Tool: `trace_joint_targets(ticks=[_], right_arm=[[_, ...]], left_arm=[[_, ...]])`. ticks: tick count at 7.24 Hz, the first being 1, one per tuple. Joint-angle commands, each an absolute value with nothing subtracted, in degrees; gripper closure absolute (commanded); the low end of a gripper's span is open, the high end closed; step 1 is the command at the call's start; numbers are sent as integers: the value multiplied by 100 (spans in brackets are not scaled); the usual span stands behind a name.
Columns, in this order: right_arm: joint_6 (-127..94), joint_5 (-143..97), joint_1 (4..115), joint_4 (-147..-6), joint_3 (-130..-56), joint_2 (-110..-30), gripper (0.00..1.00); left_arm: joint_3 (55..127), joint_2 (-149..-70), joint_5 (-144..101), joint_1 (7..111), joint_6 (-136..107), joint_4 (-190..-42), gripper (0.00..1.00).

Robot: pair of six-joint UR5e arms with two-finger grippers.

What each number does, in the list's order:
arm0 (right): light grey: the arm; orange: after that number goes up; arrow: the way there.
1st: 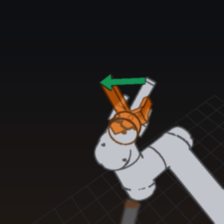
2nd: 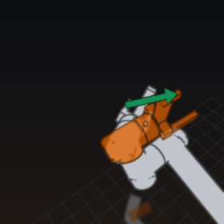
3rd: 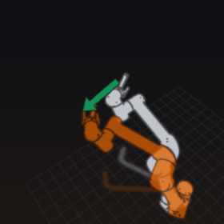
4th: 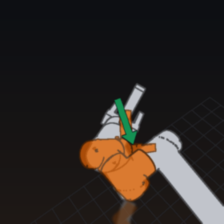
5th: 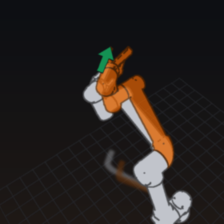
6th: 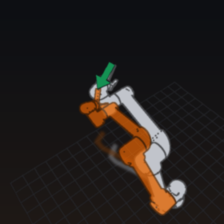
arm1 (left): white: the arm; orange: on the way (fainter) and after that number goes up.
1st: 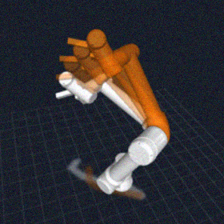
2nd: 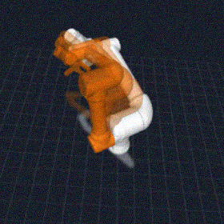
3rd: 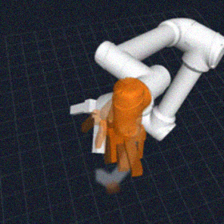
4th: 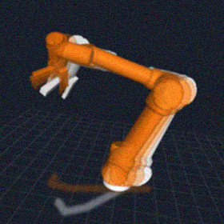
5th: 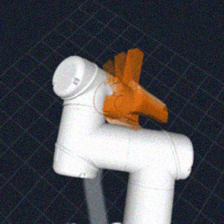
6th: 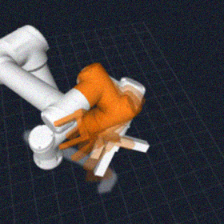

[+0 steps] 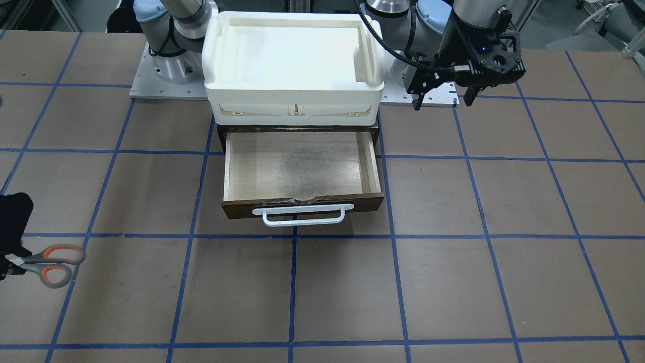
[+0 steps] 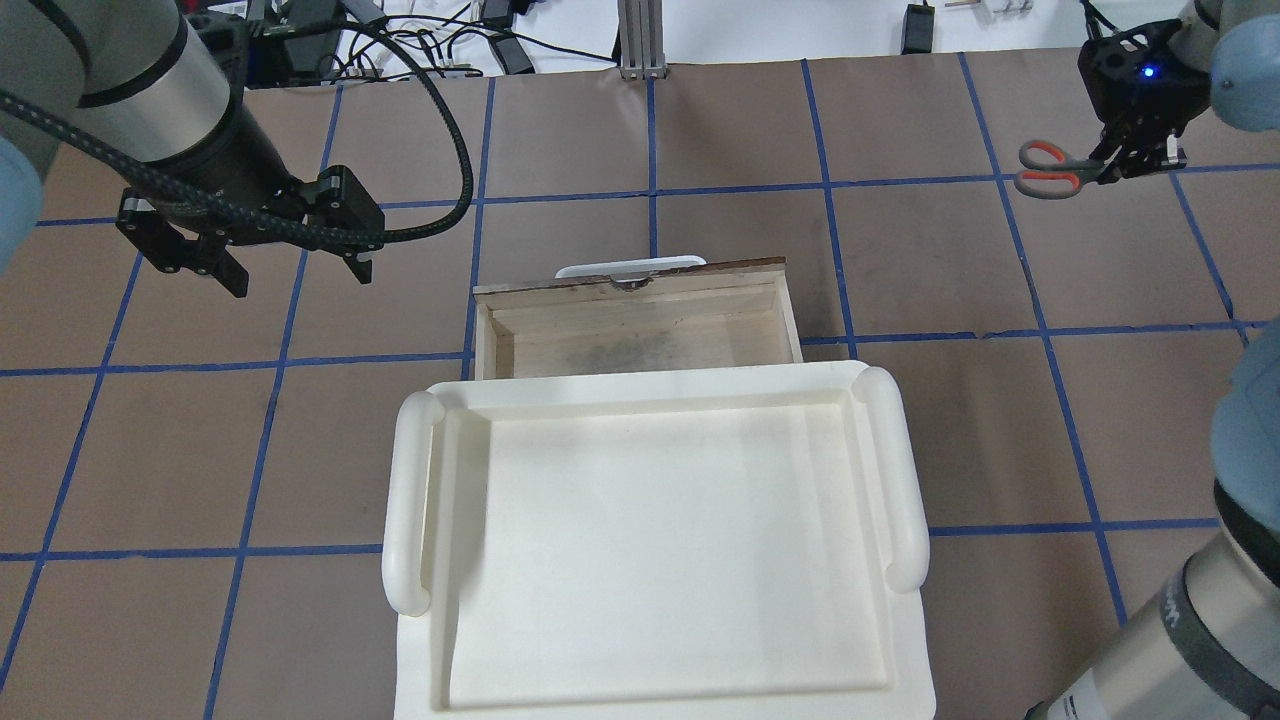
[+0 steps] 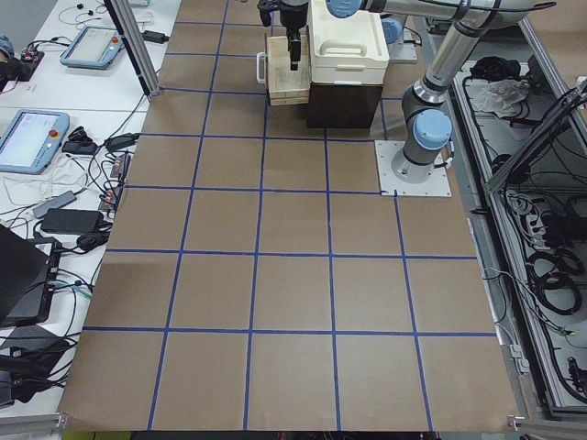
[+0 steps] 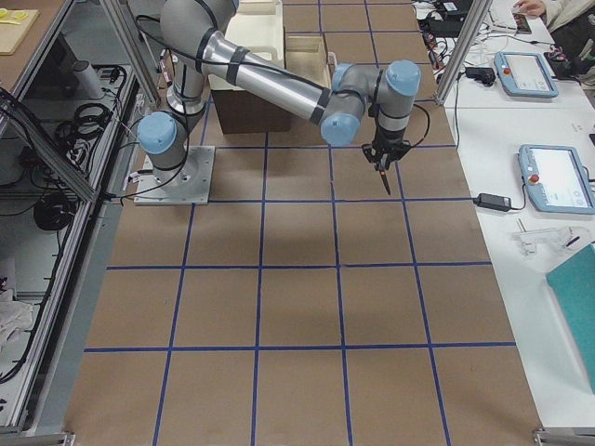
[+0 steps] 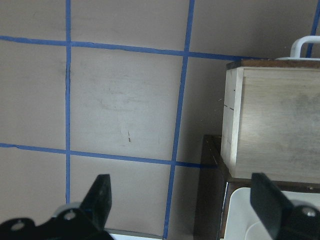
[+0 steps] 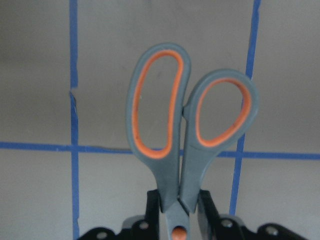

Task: Put scissors in drawer and close it
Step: 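Lift the scissors and carry them with the right gripper over the drawer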

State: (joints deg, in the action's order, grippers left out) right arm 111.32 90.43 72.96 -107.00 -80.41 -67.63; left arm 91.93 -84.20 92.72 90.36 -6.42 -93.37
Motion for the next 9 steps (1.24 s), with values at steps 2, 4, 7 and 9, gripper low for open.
trace_joint_targets(ticks=[2,4,7,9], right_arm=[[9972,9070,8679,-9960,-8051,-7443,100],[8978,9026,9689,-9686,-8060,-7523,100],[8290,8825,10474,-9677,-8095,-7515,100],[7893,8833,10914,-9703,-8130,-7419,100]], left_arm=[[9193,-8420,9272,9026,-642,-9343,0],[9193,-8420,9272,9026,-642,-9343,0],[9193,-8420,9272,9026,-642,-9343,0],[9193,-8420,9272,9026,-642,-9334,0]])
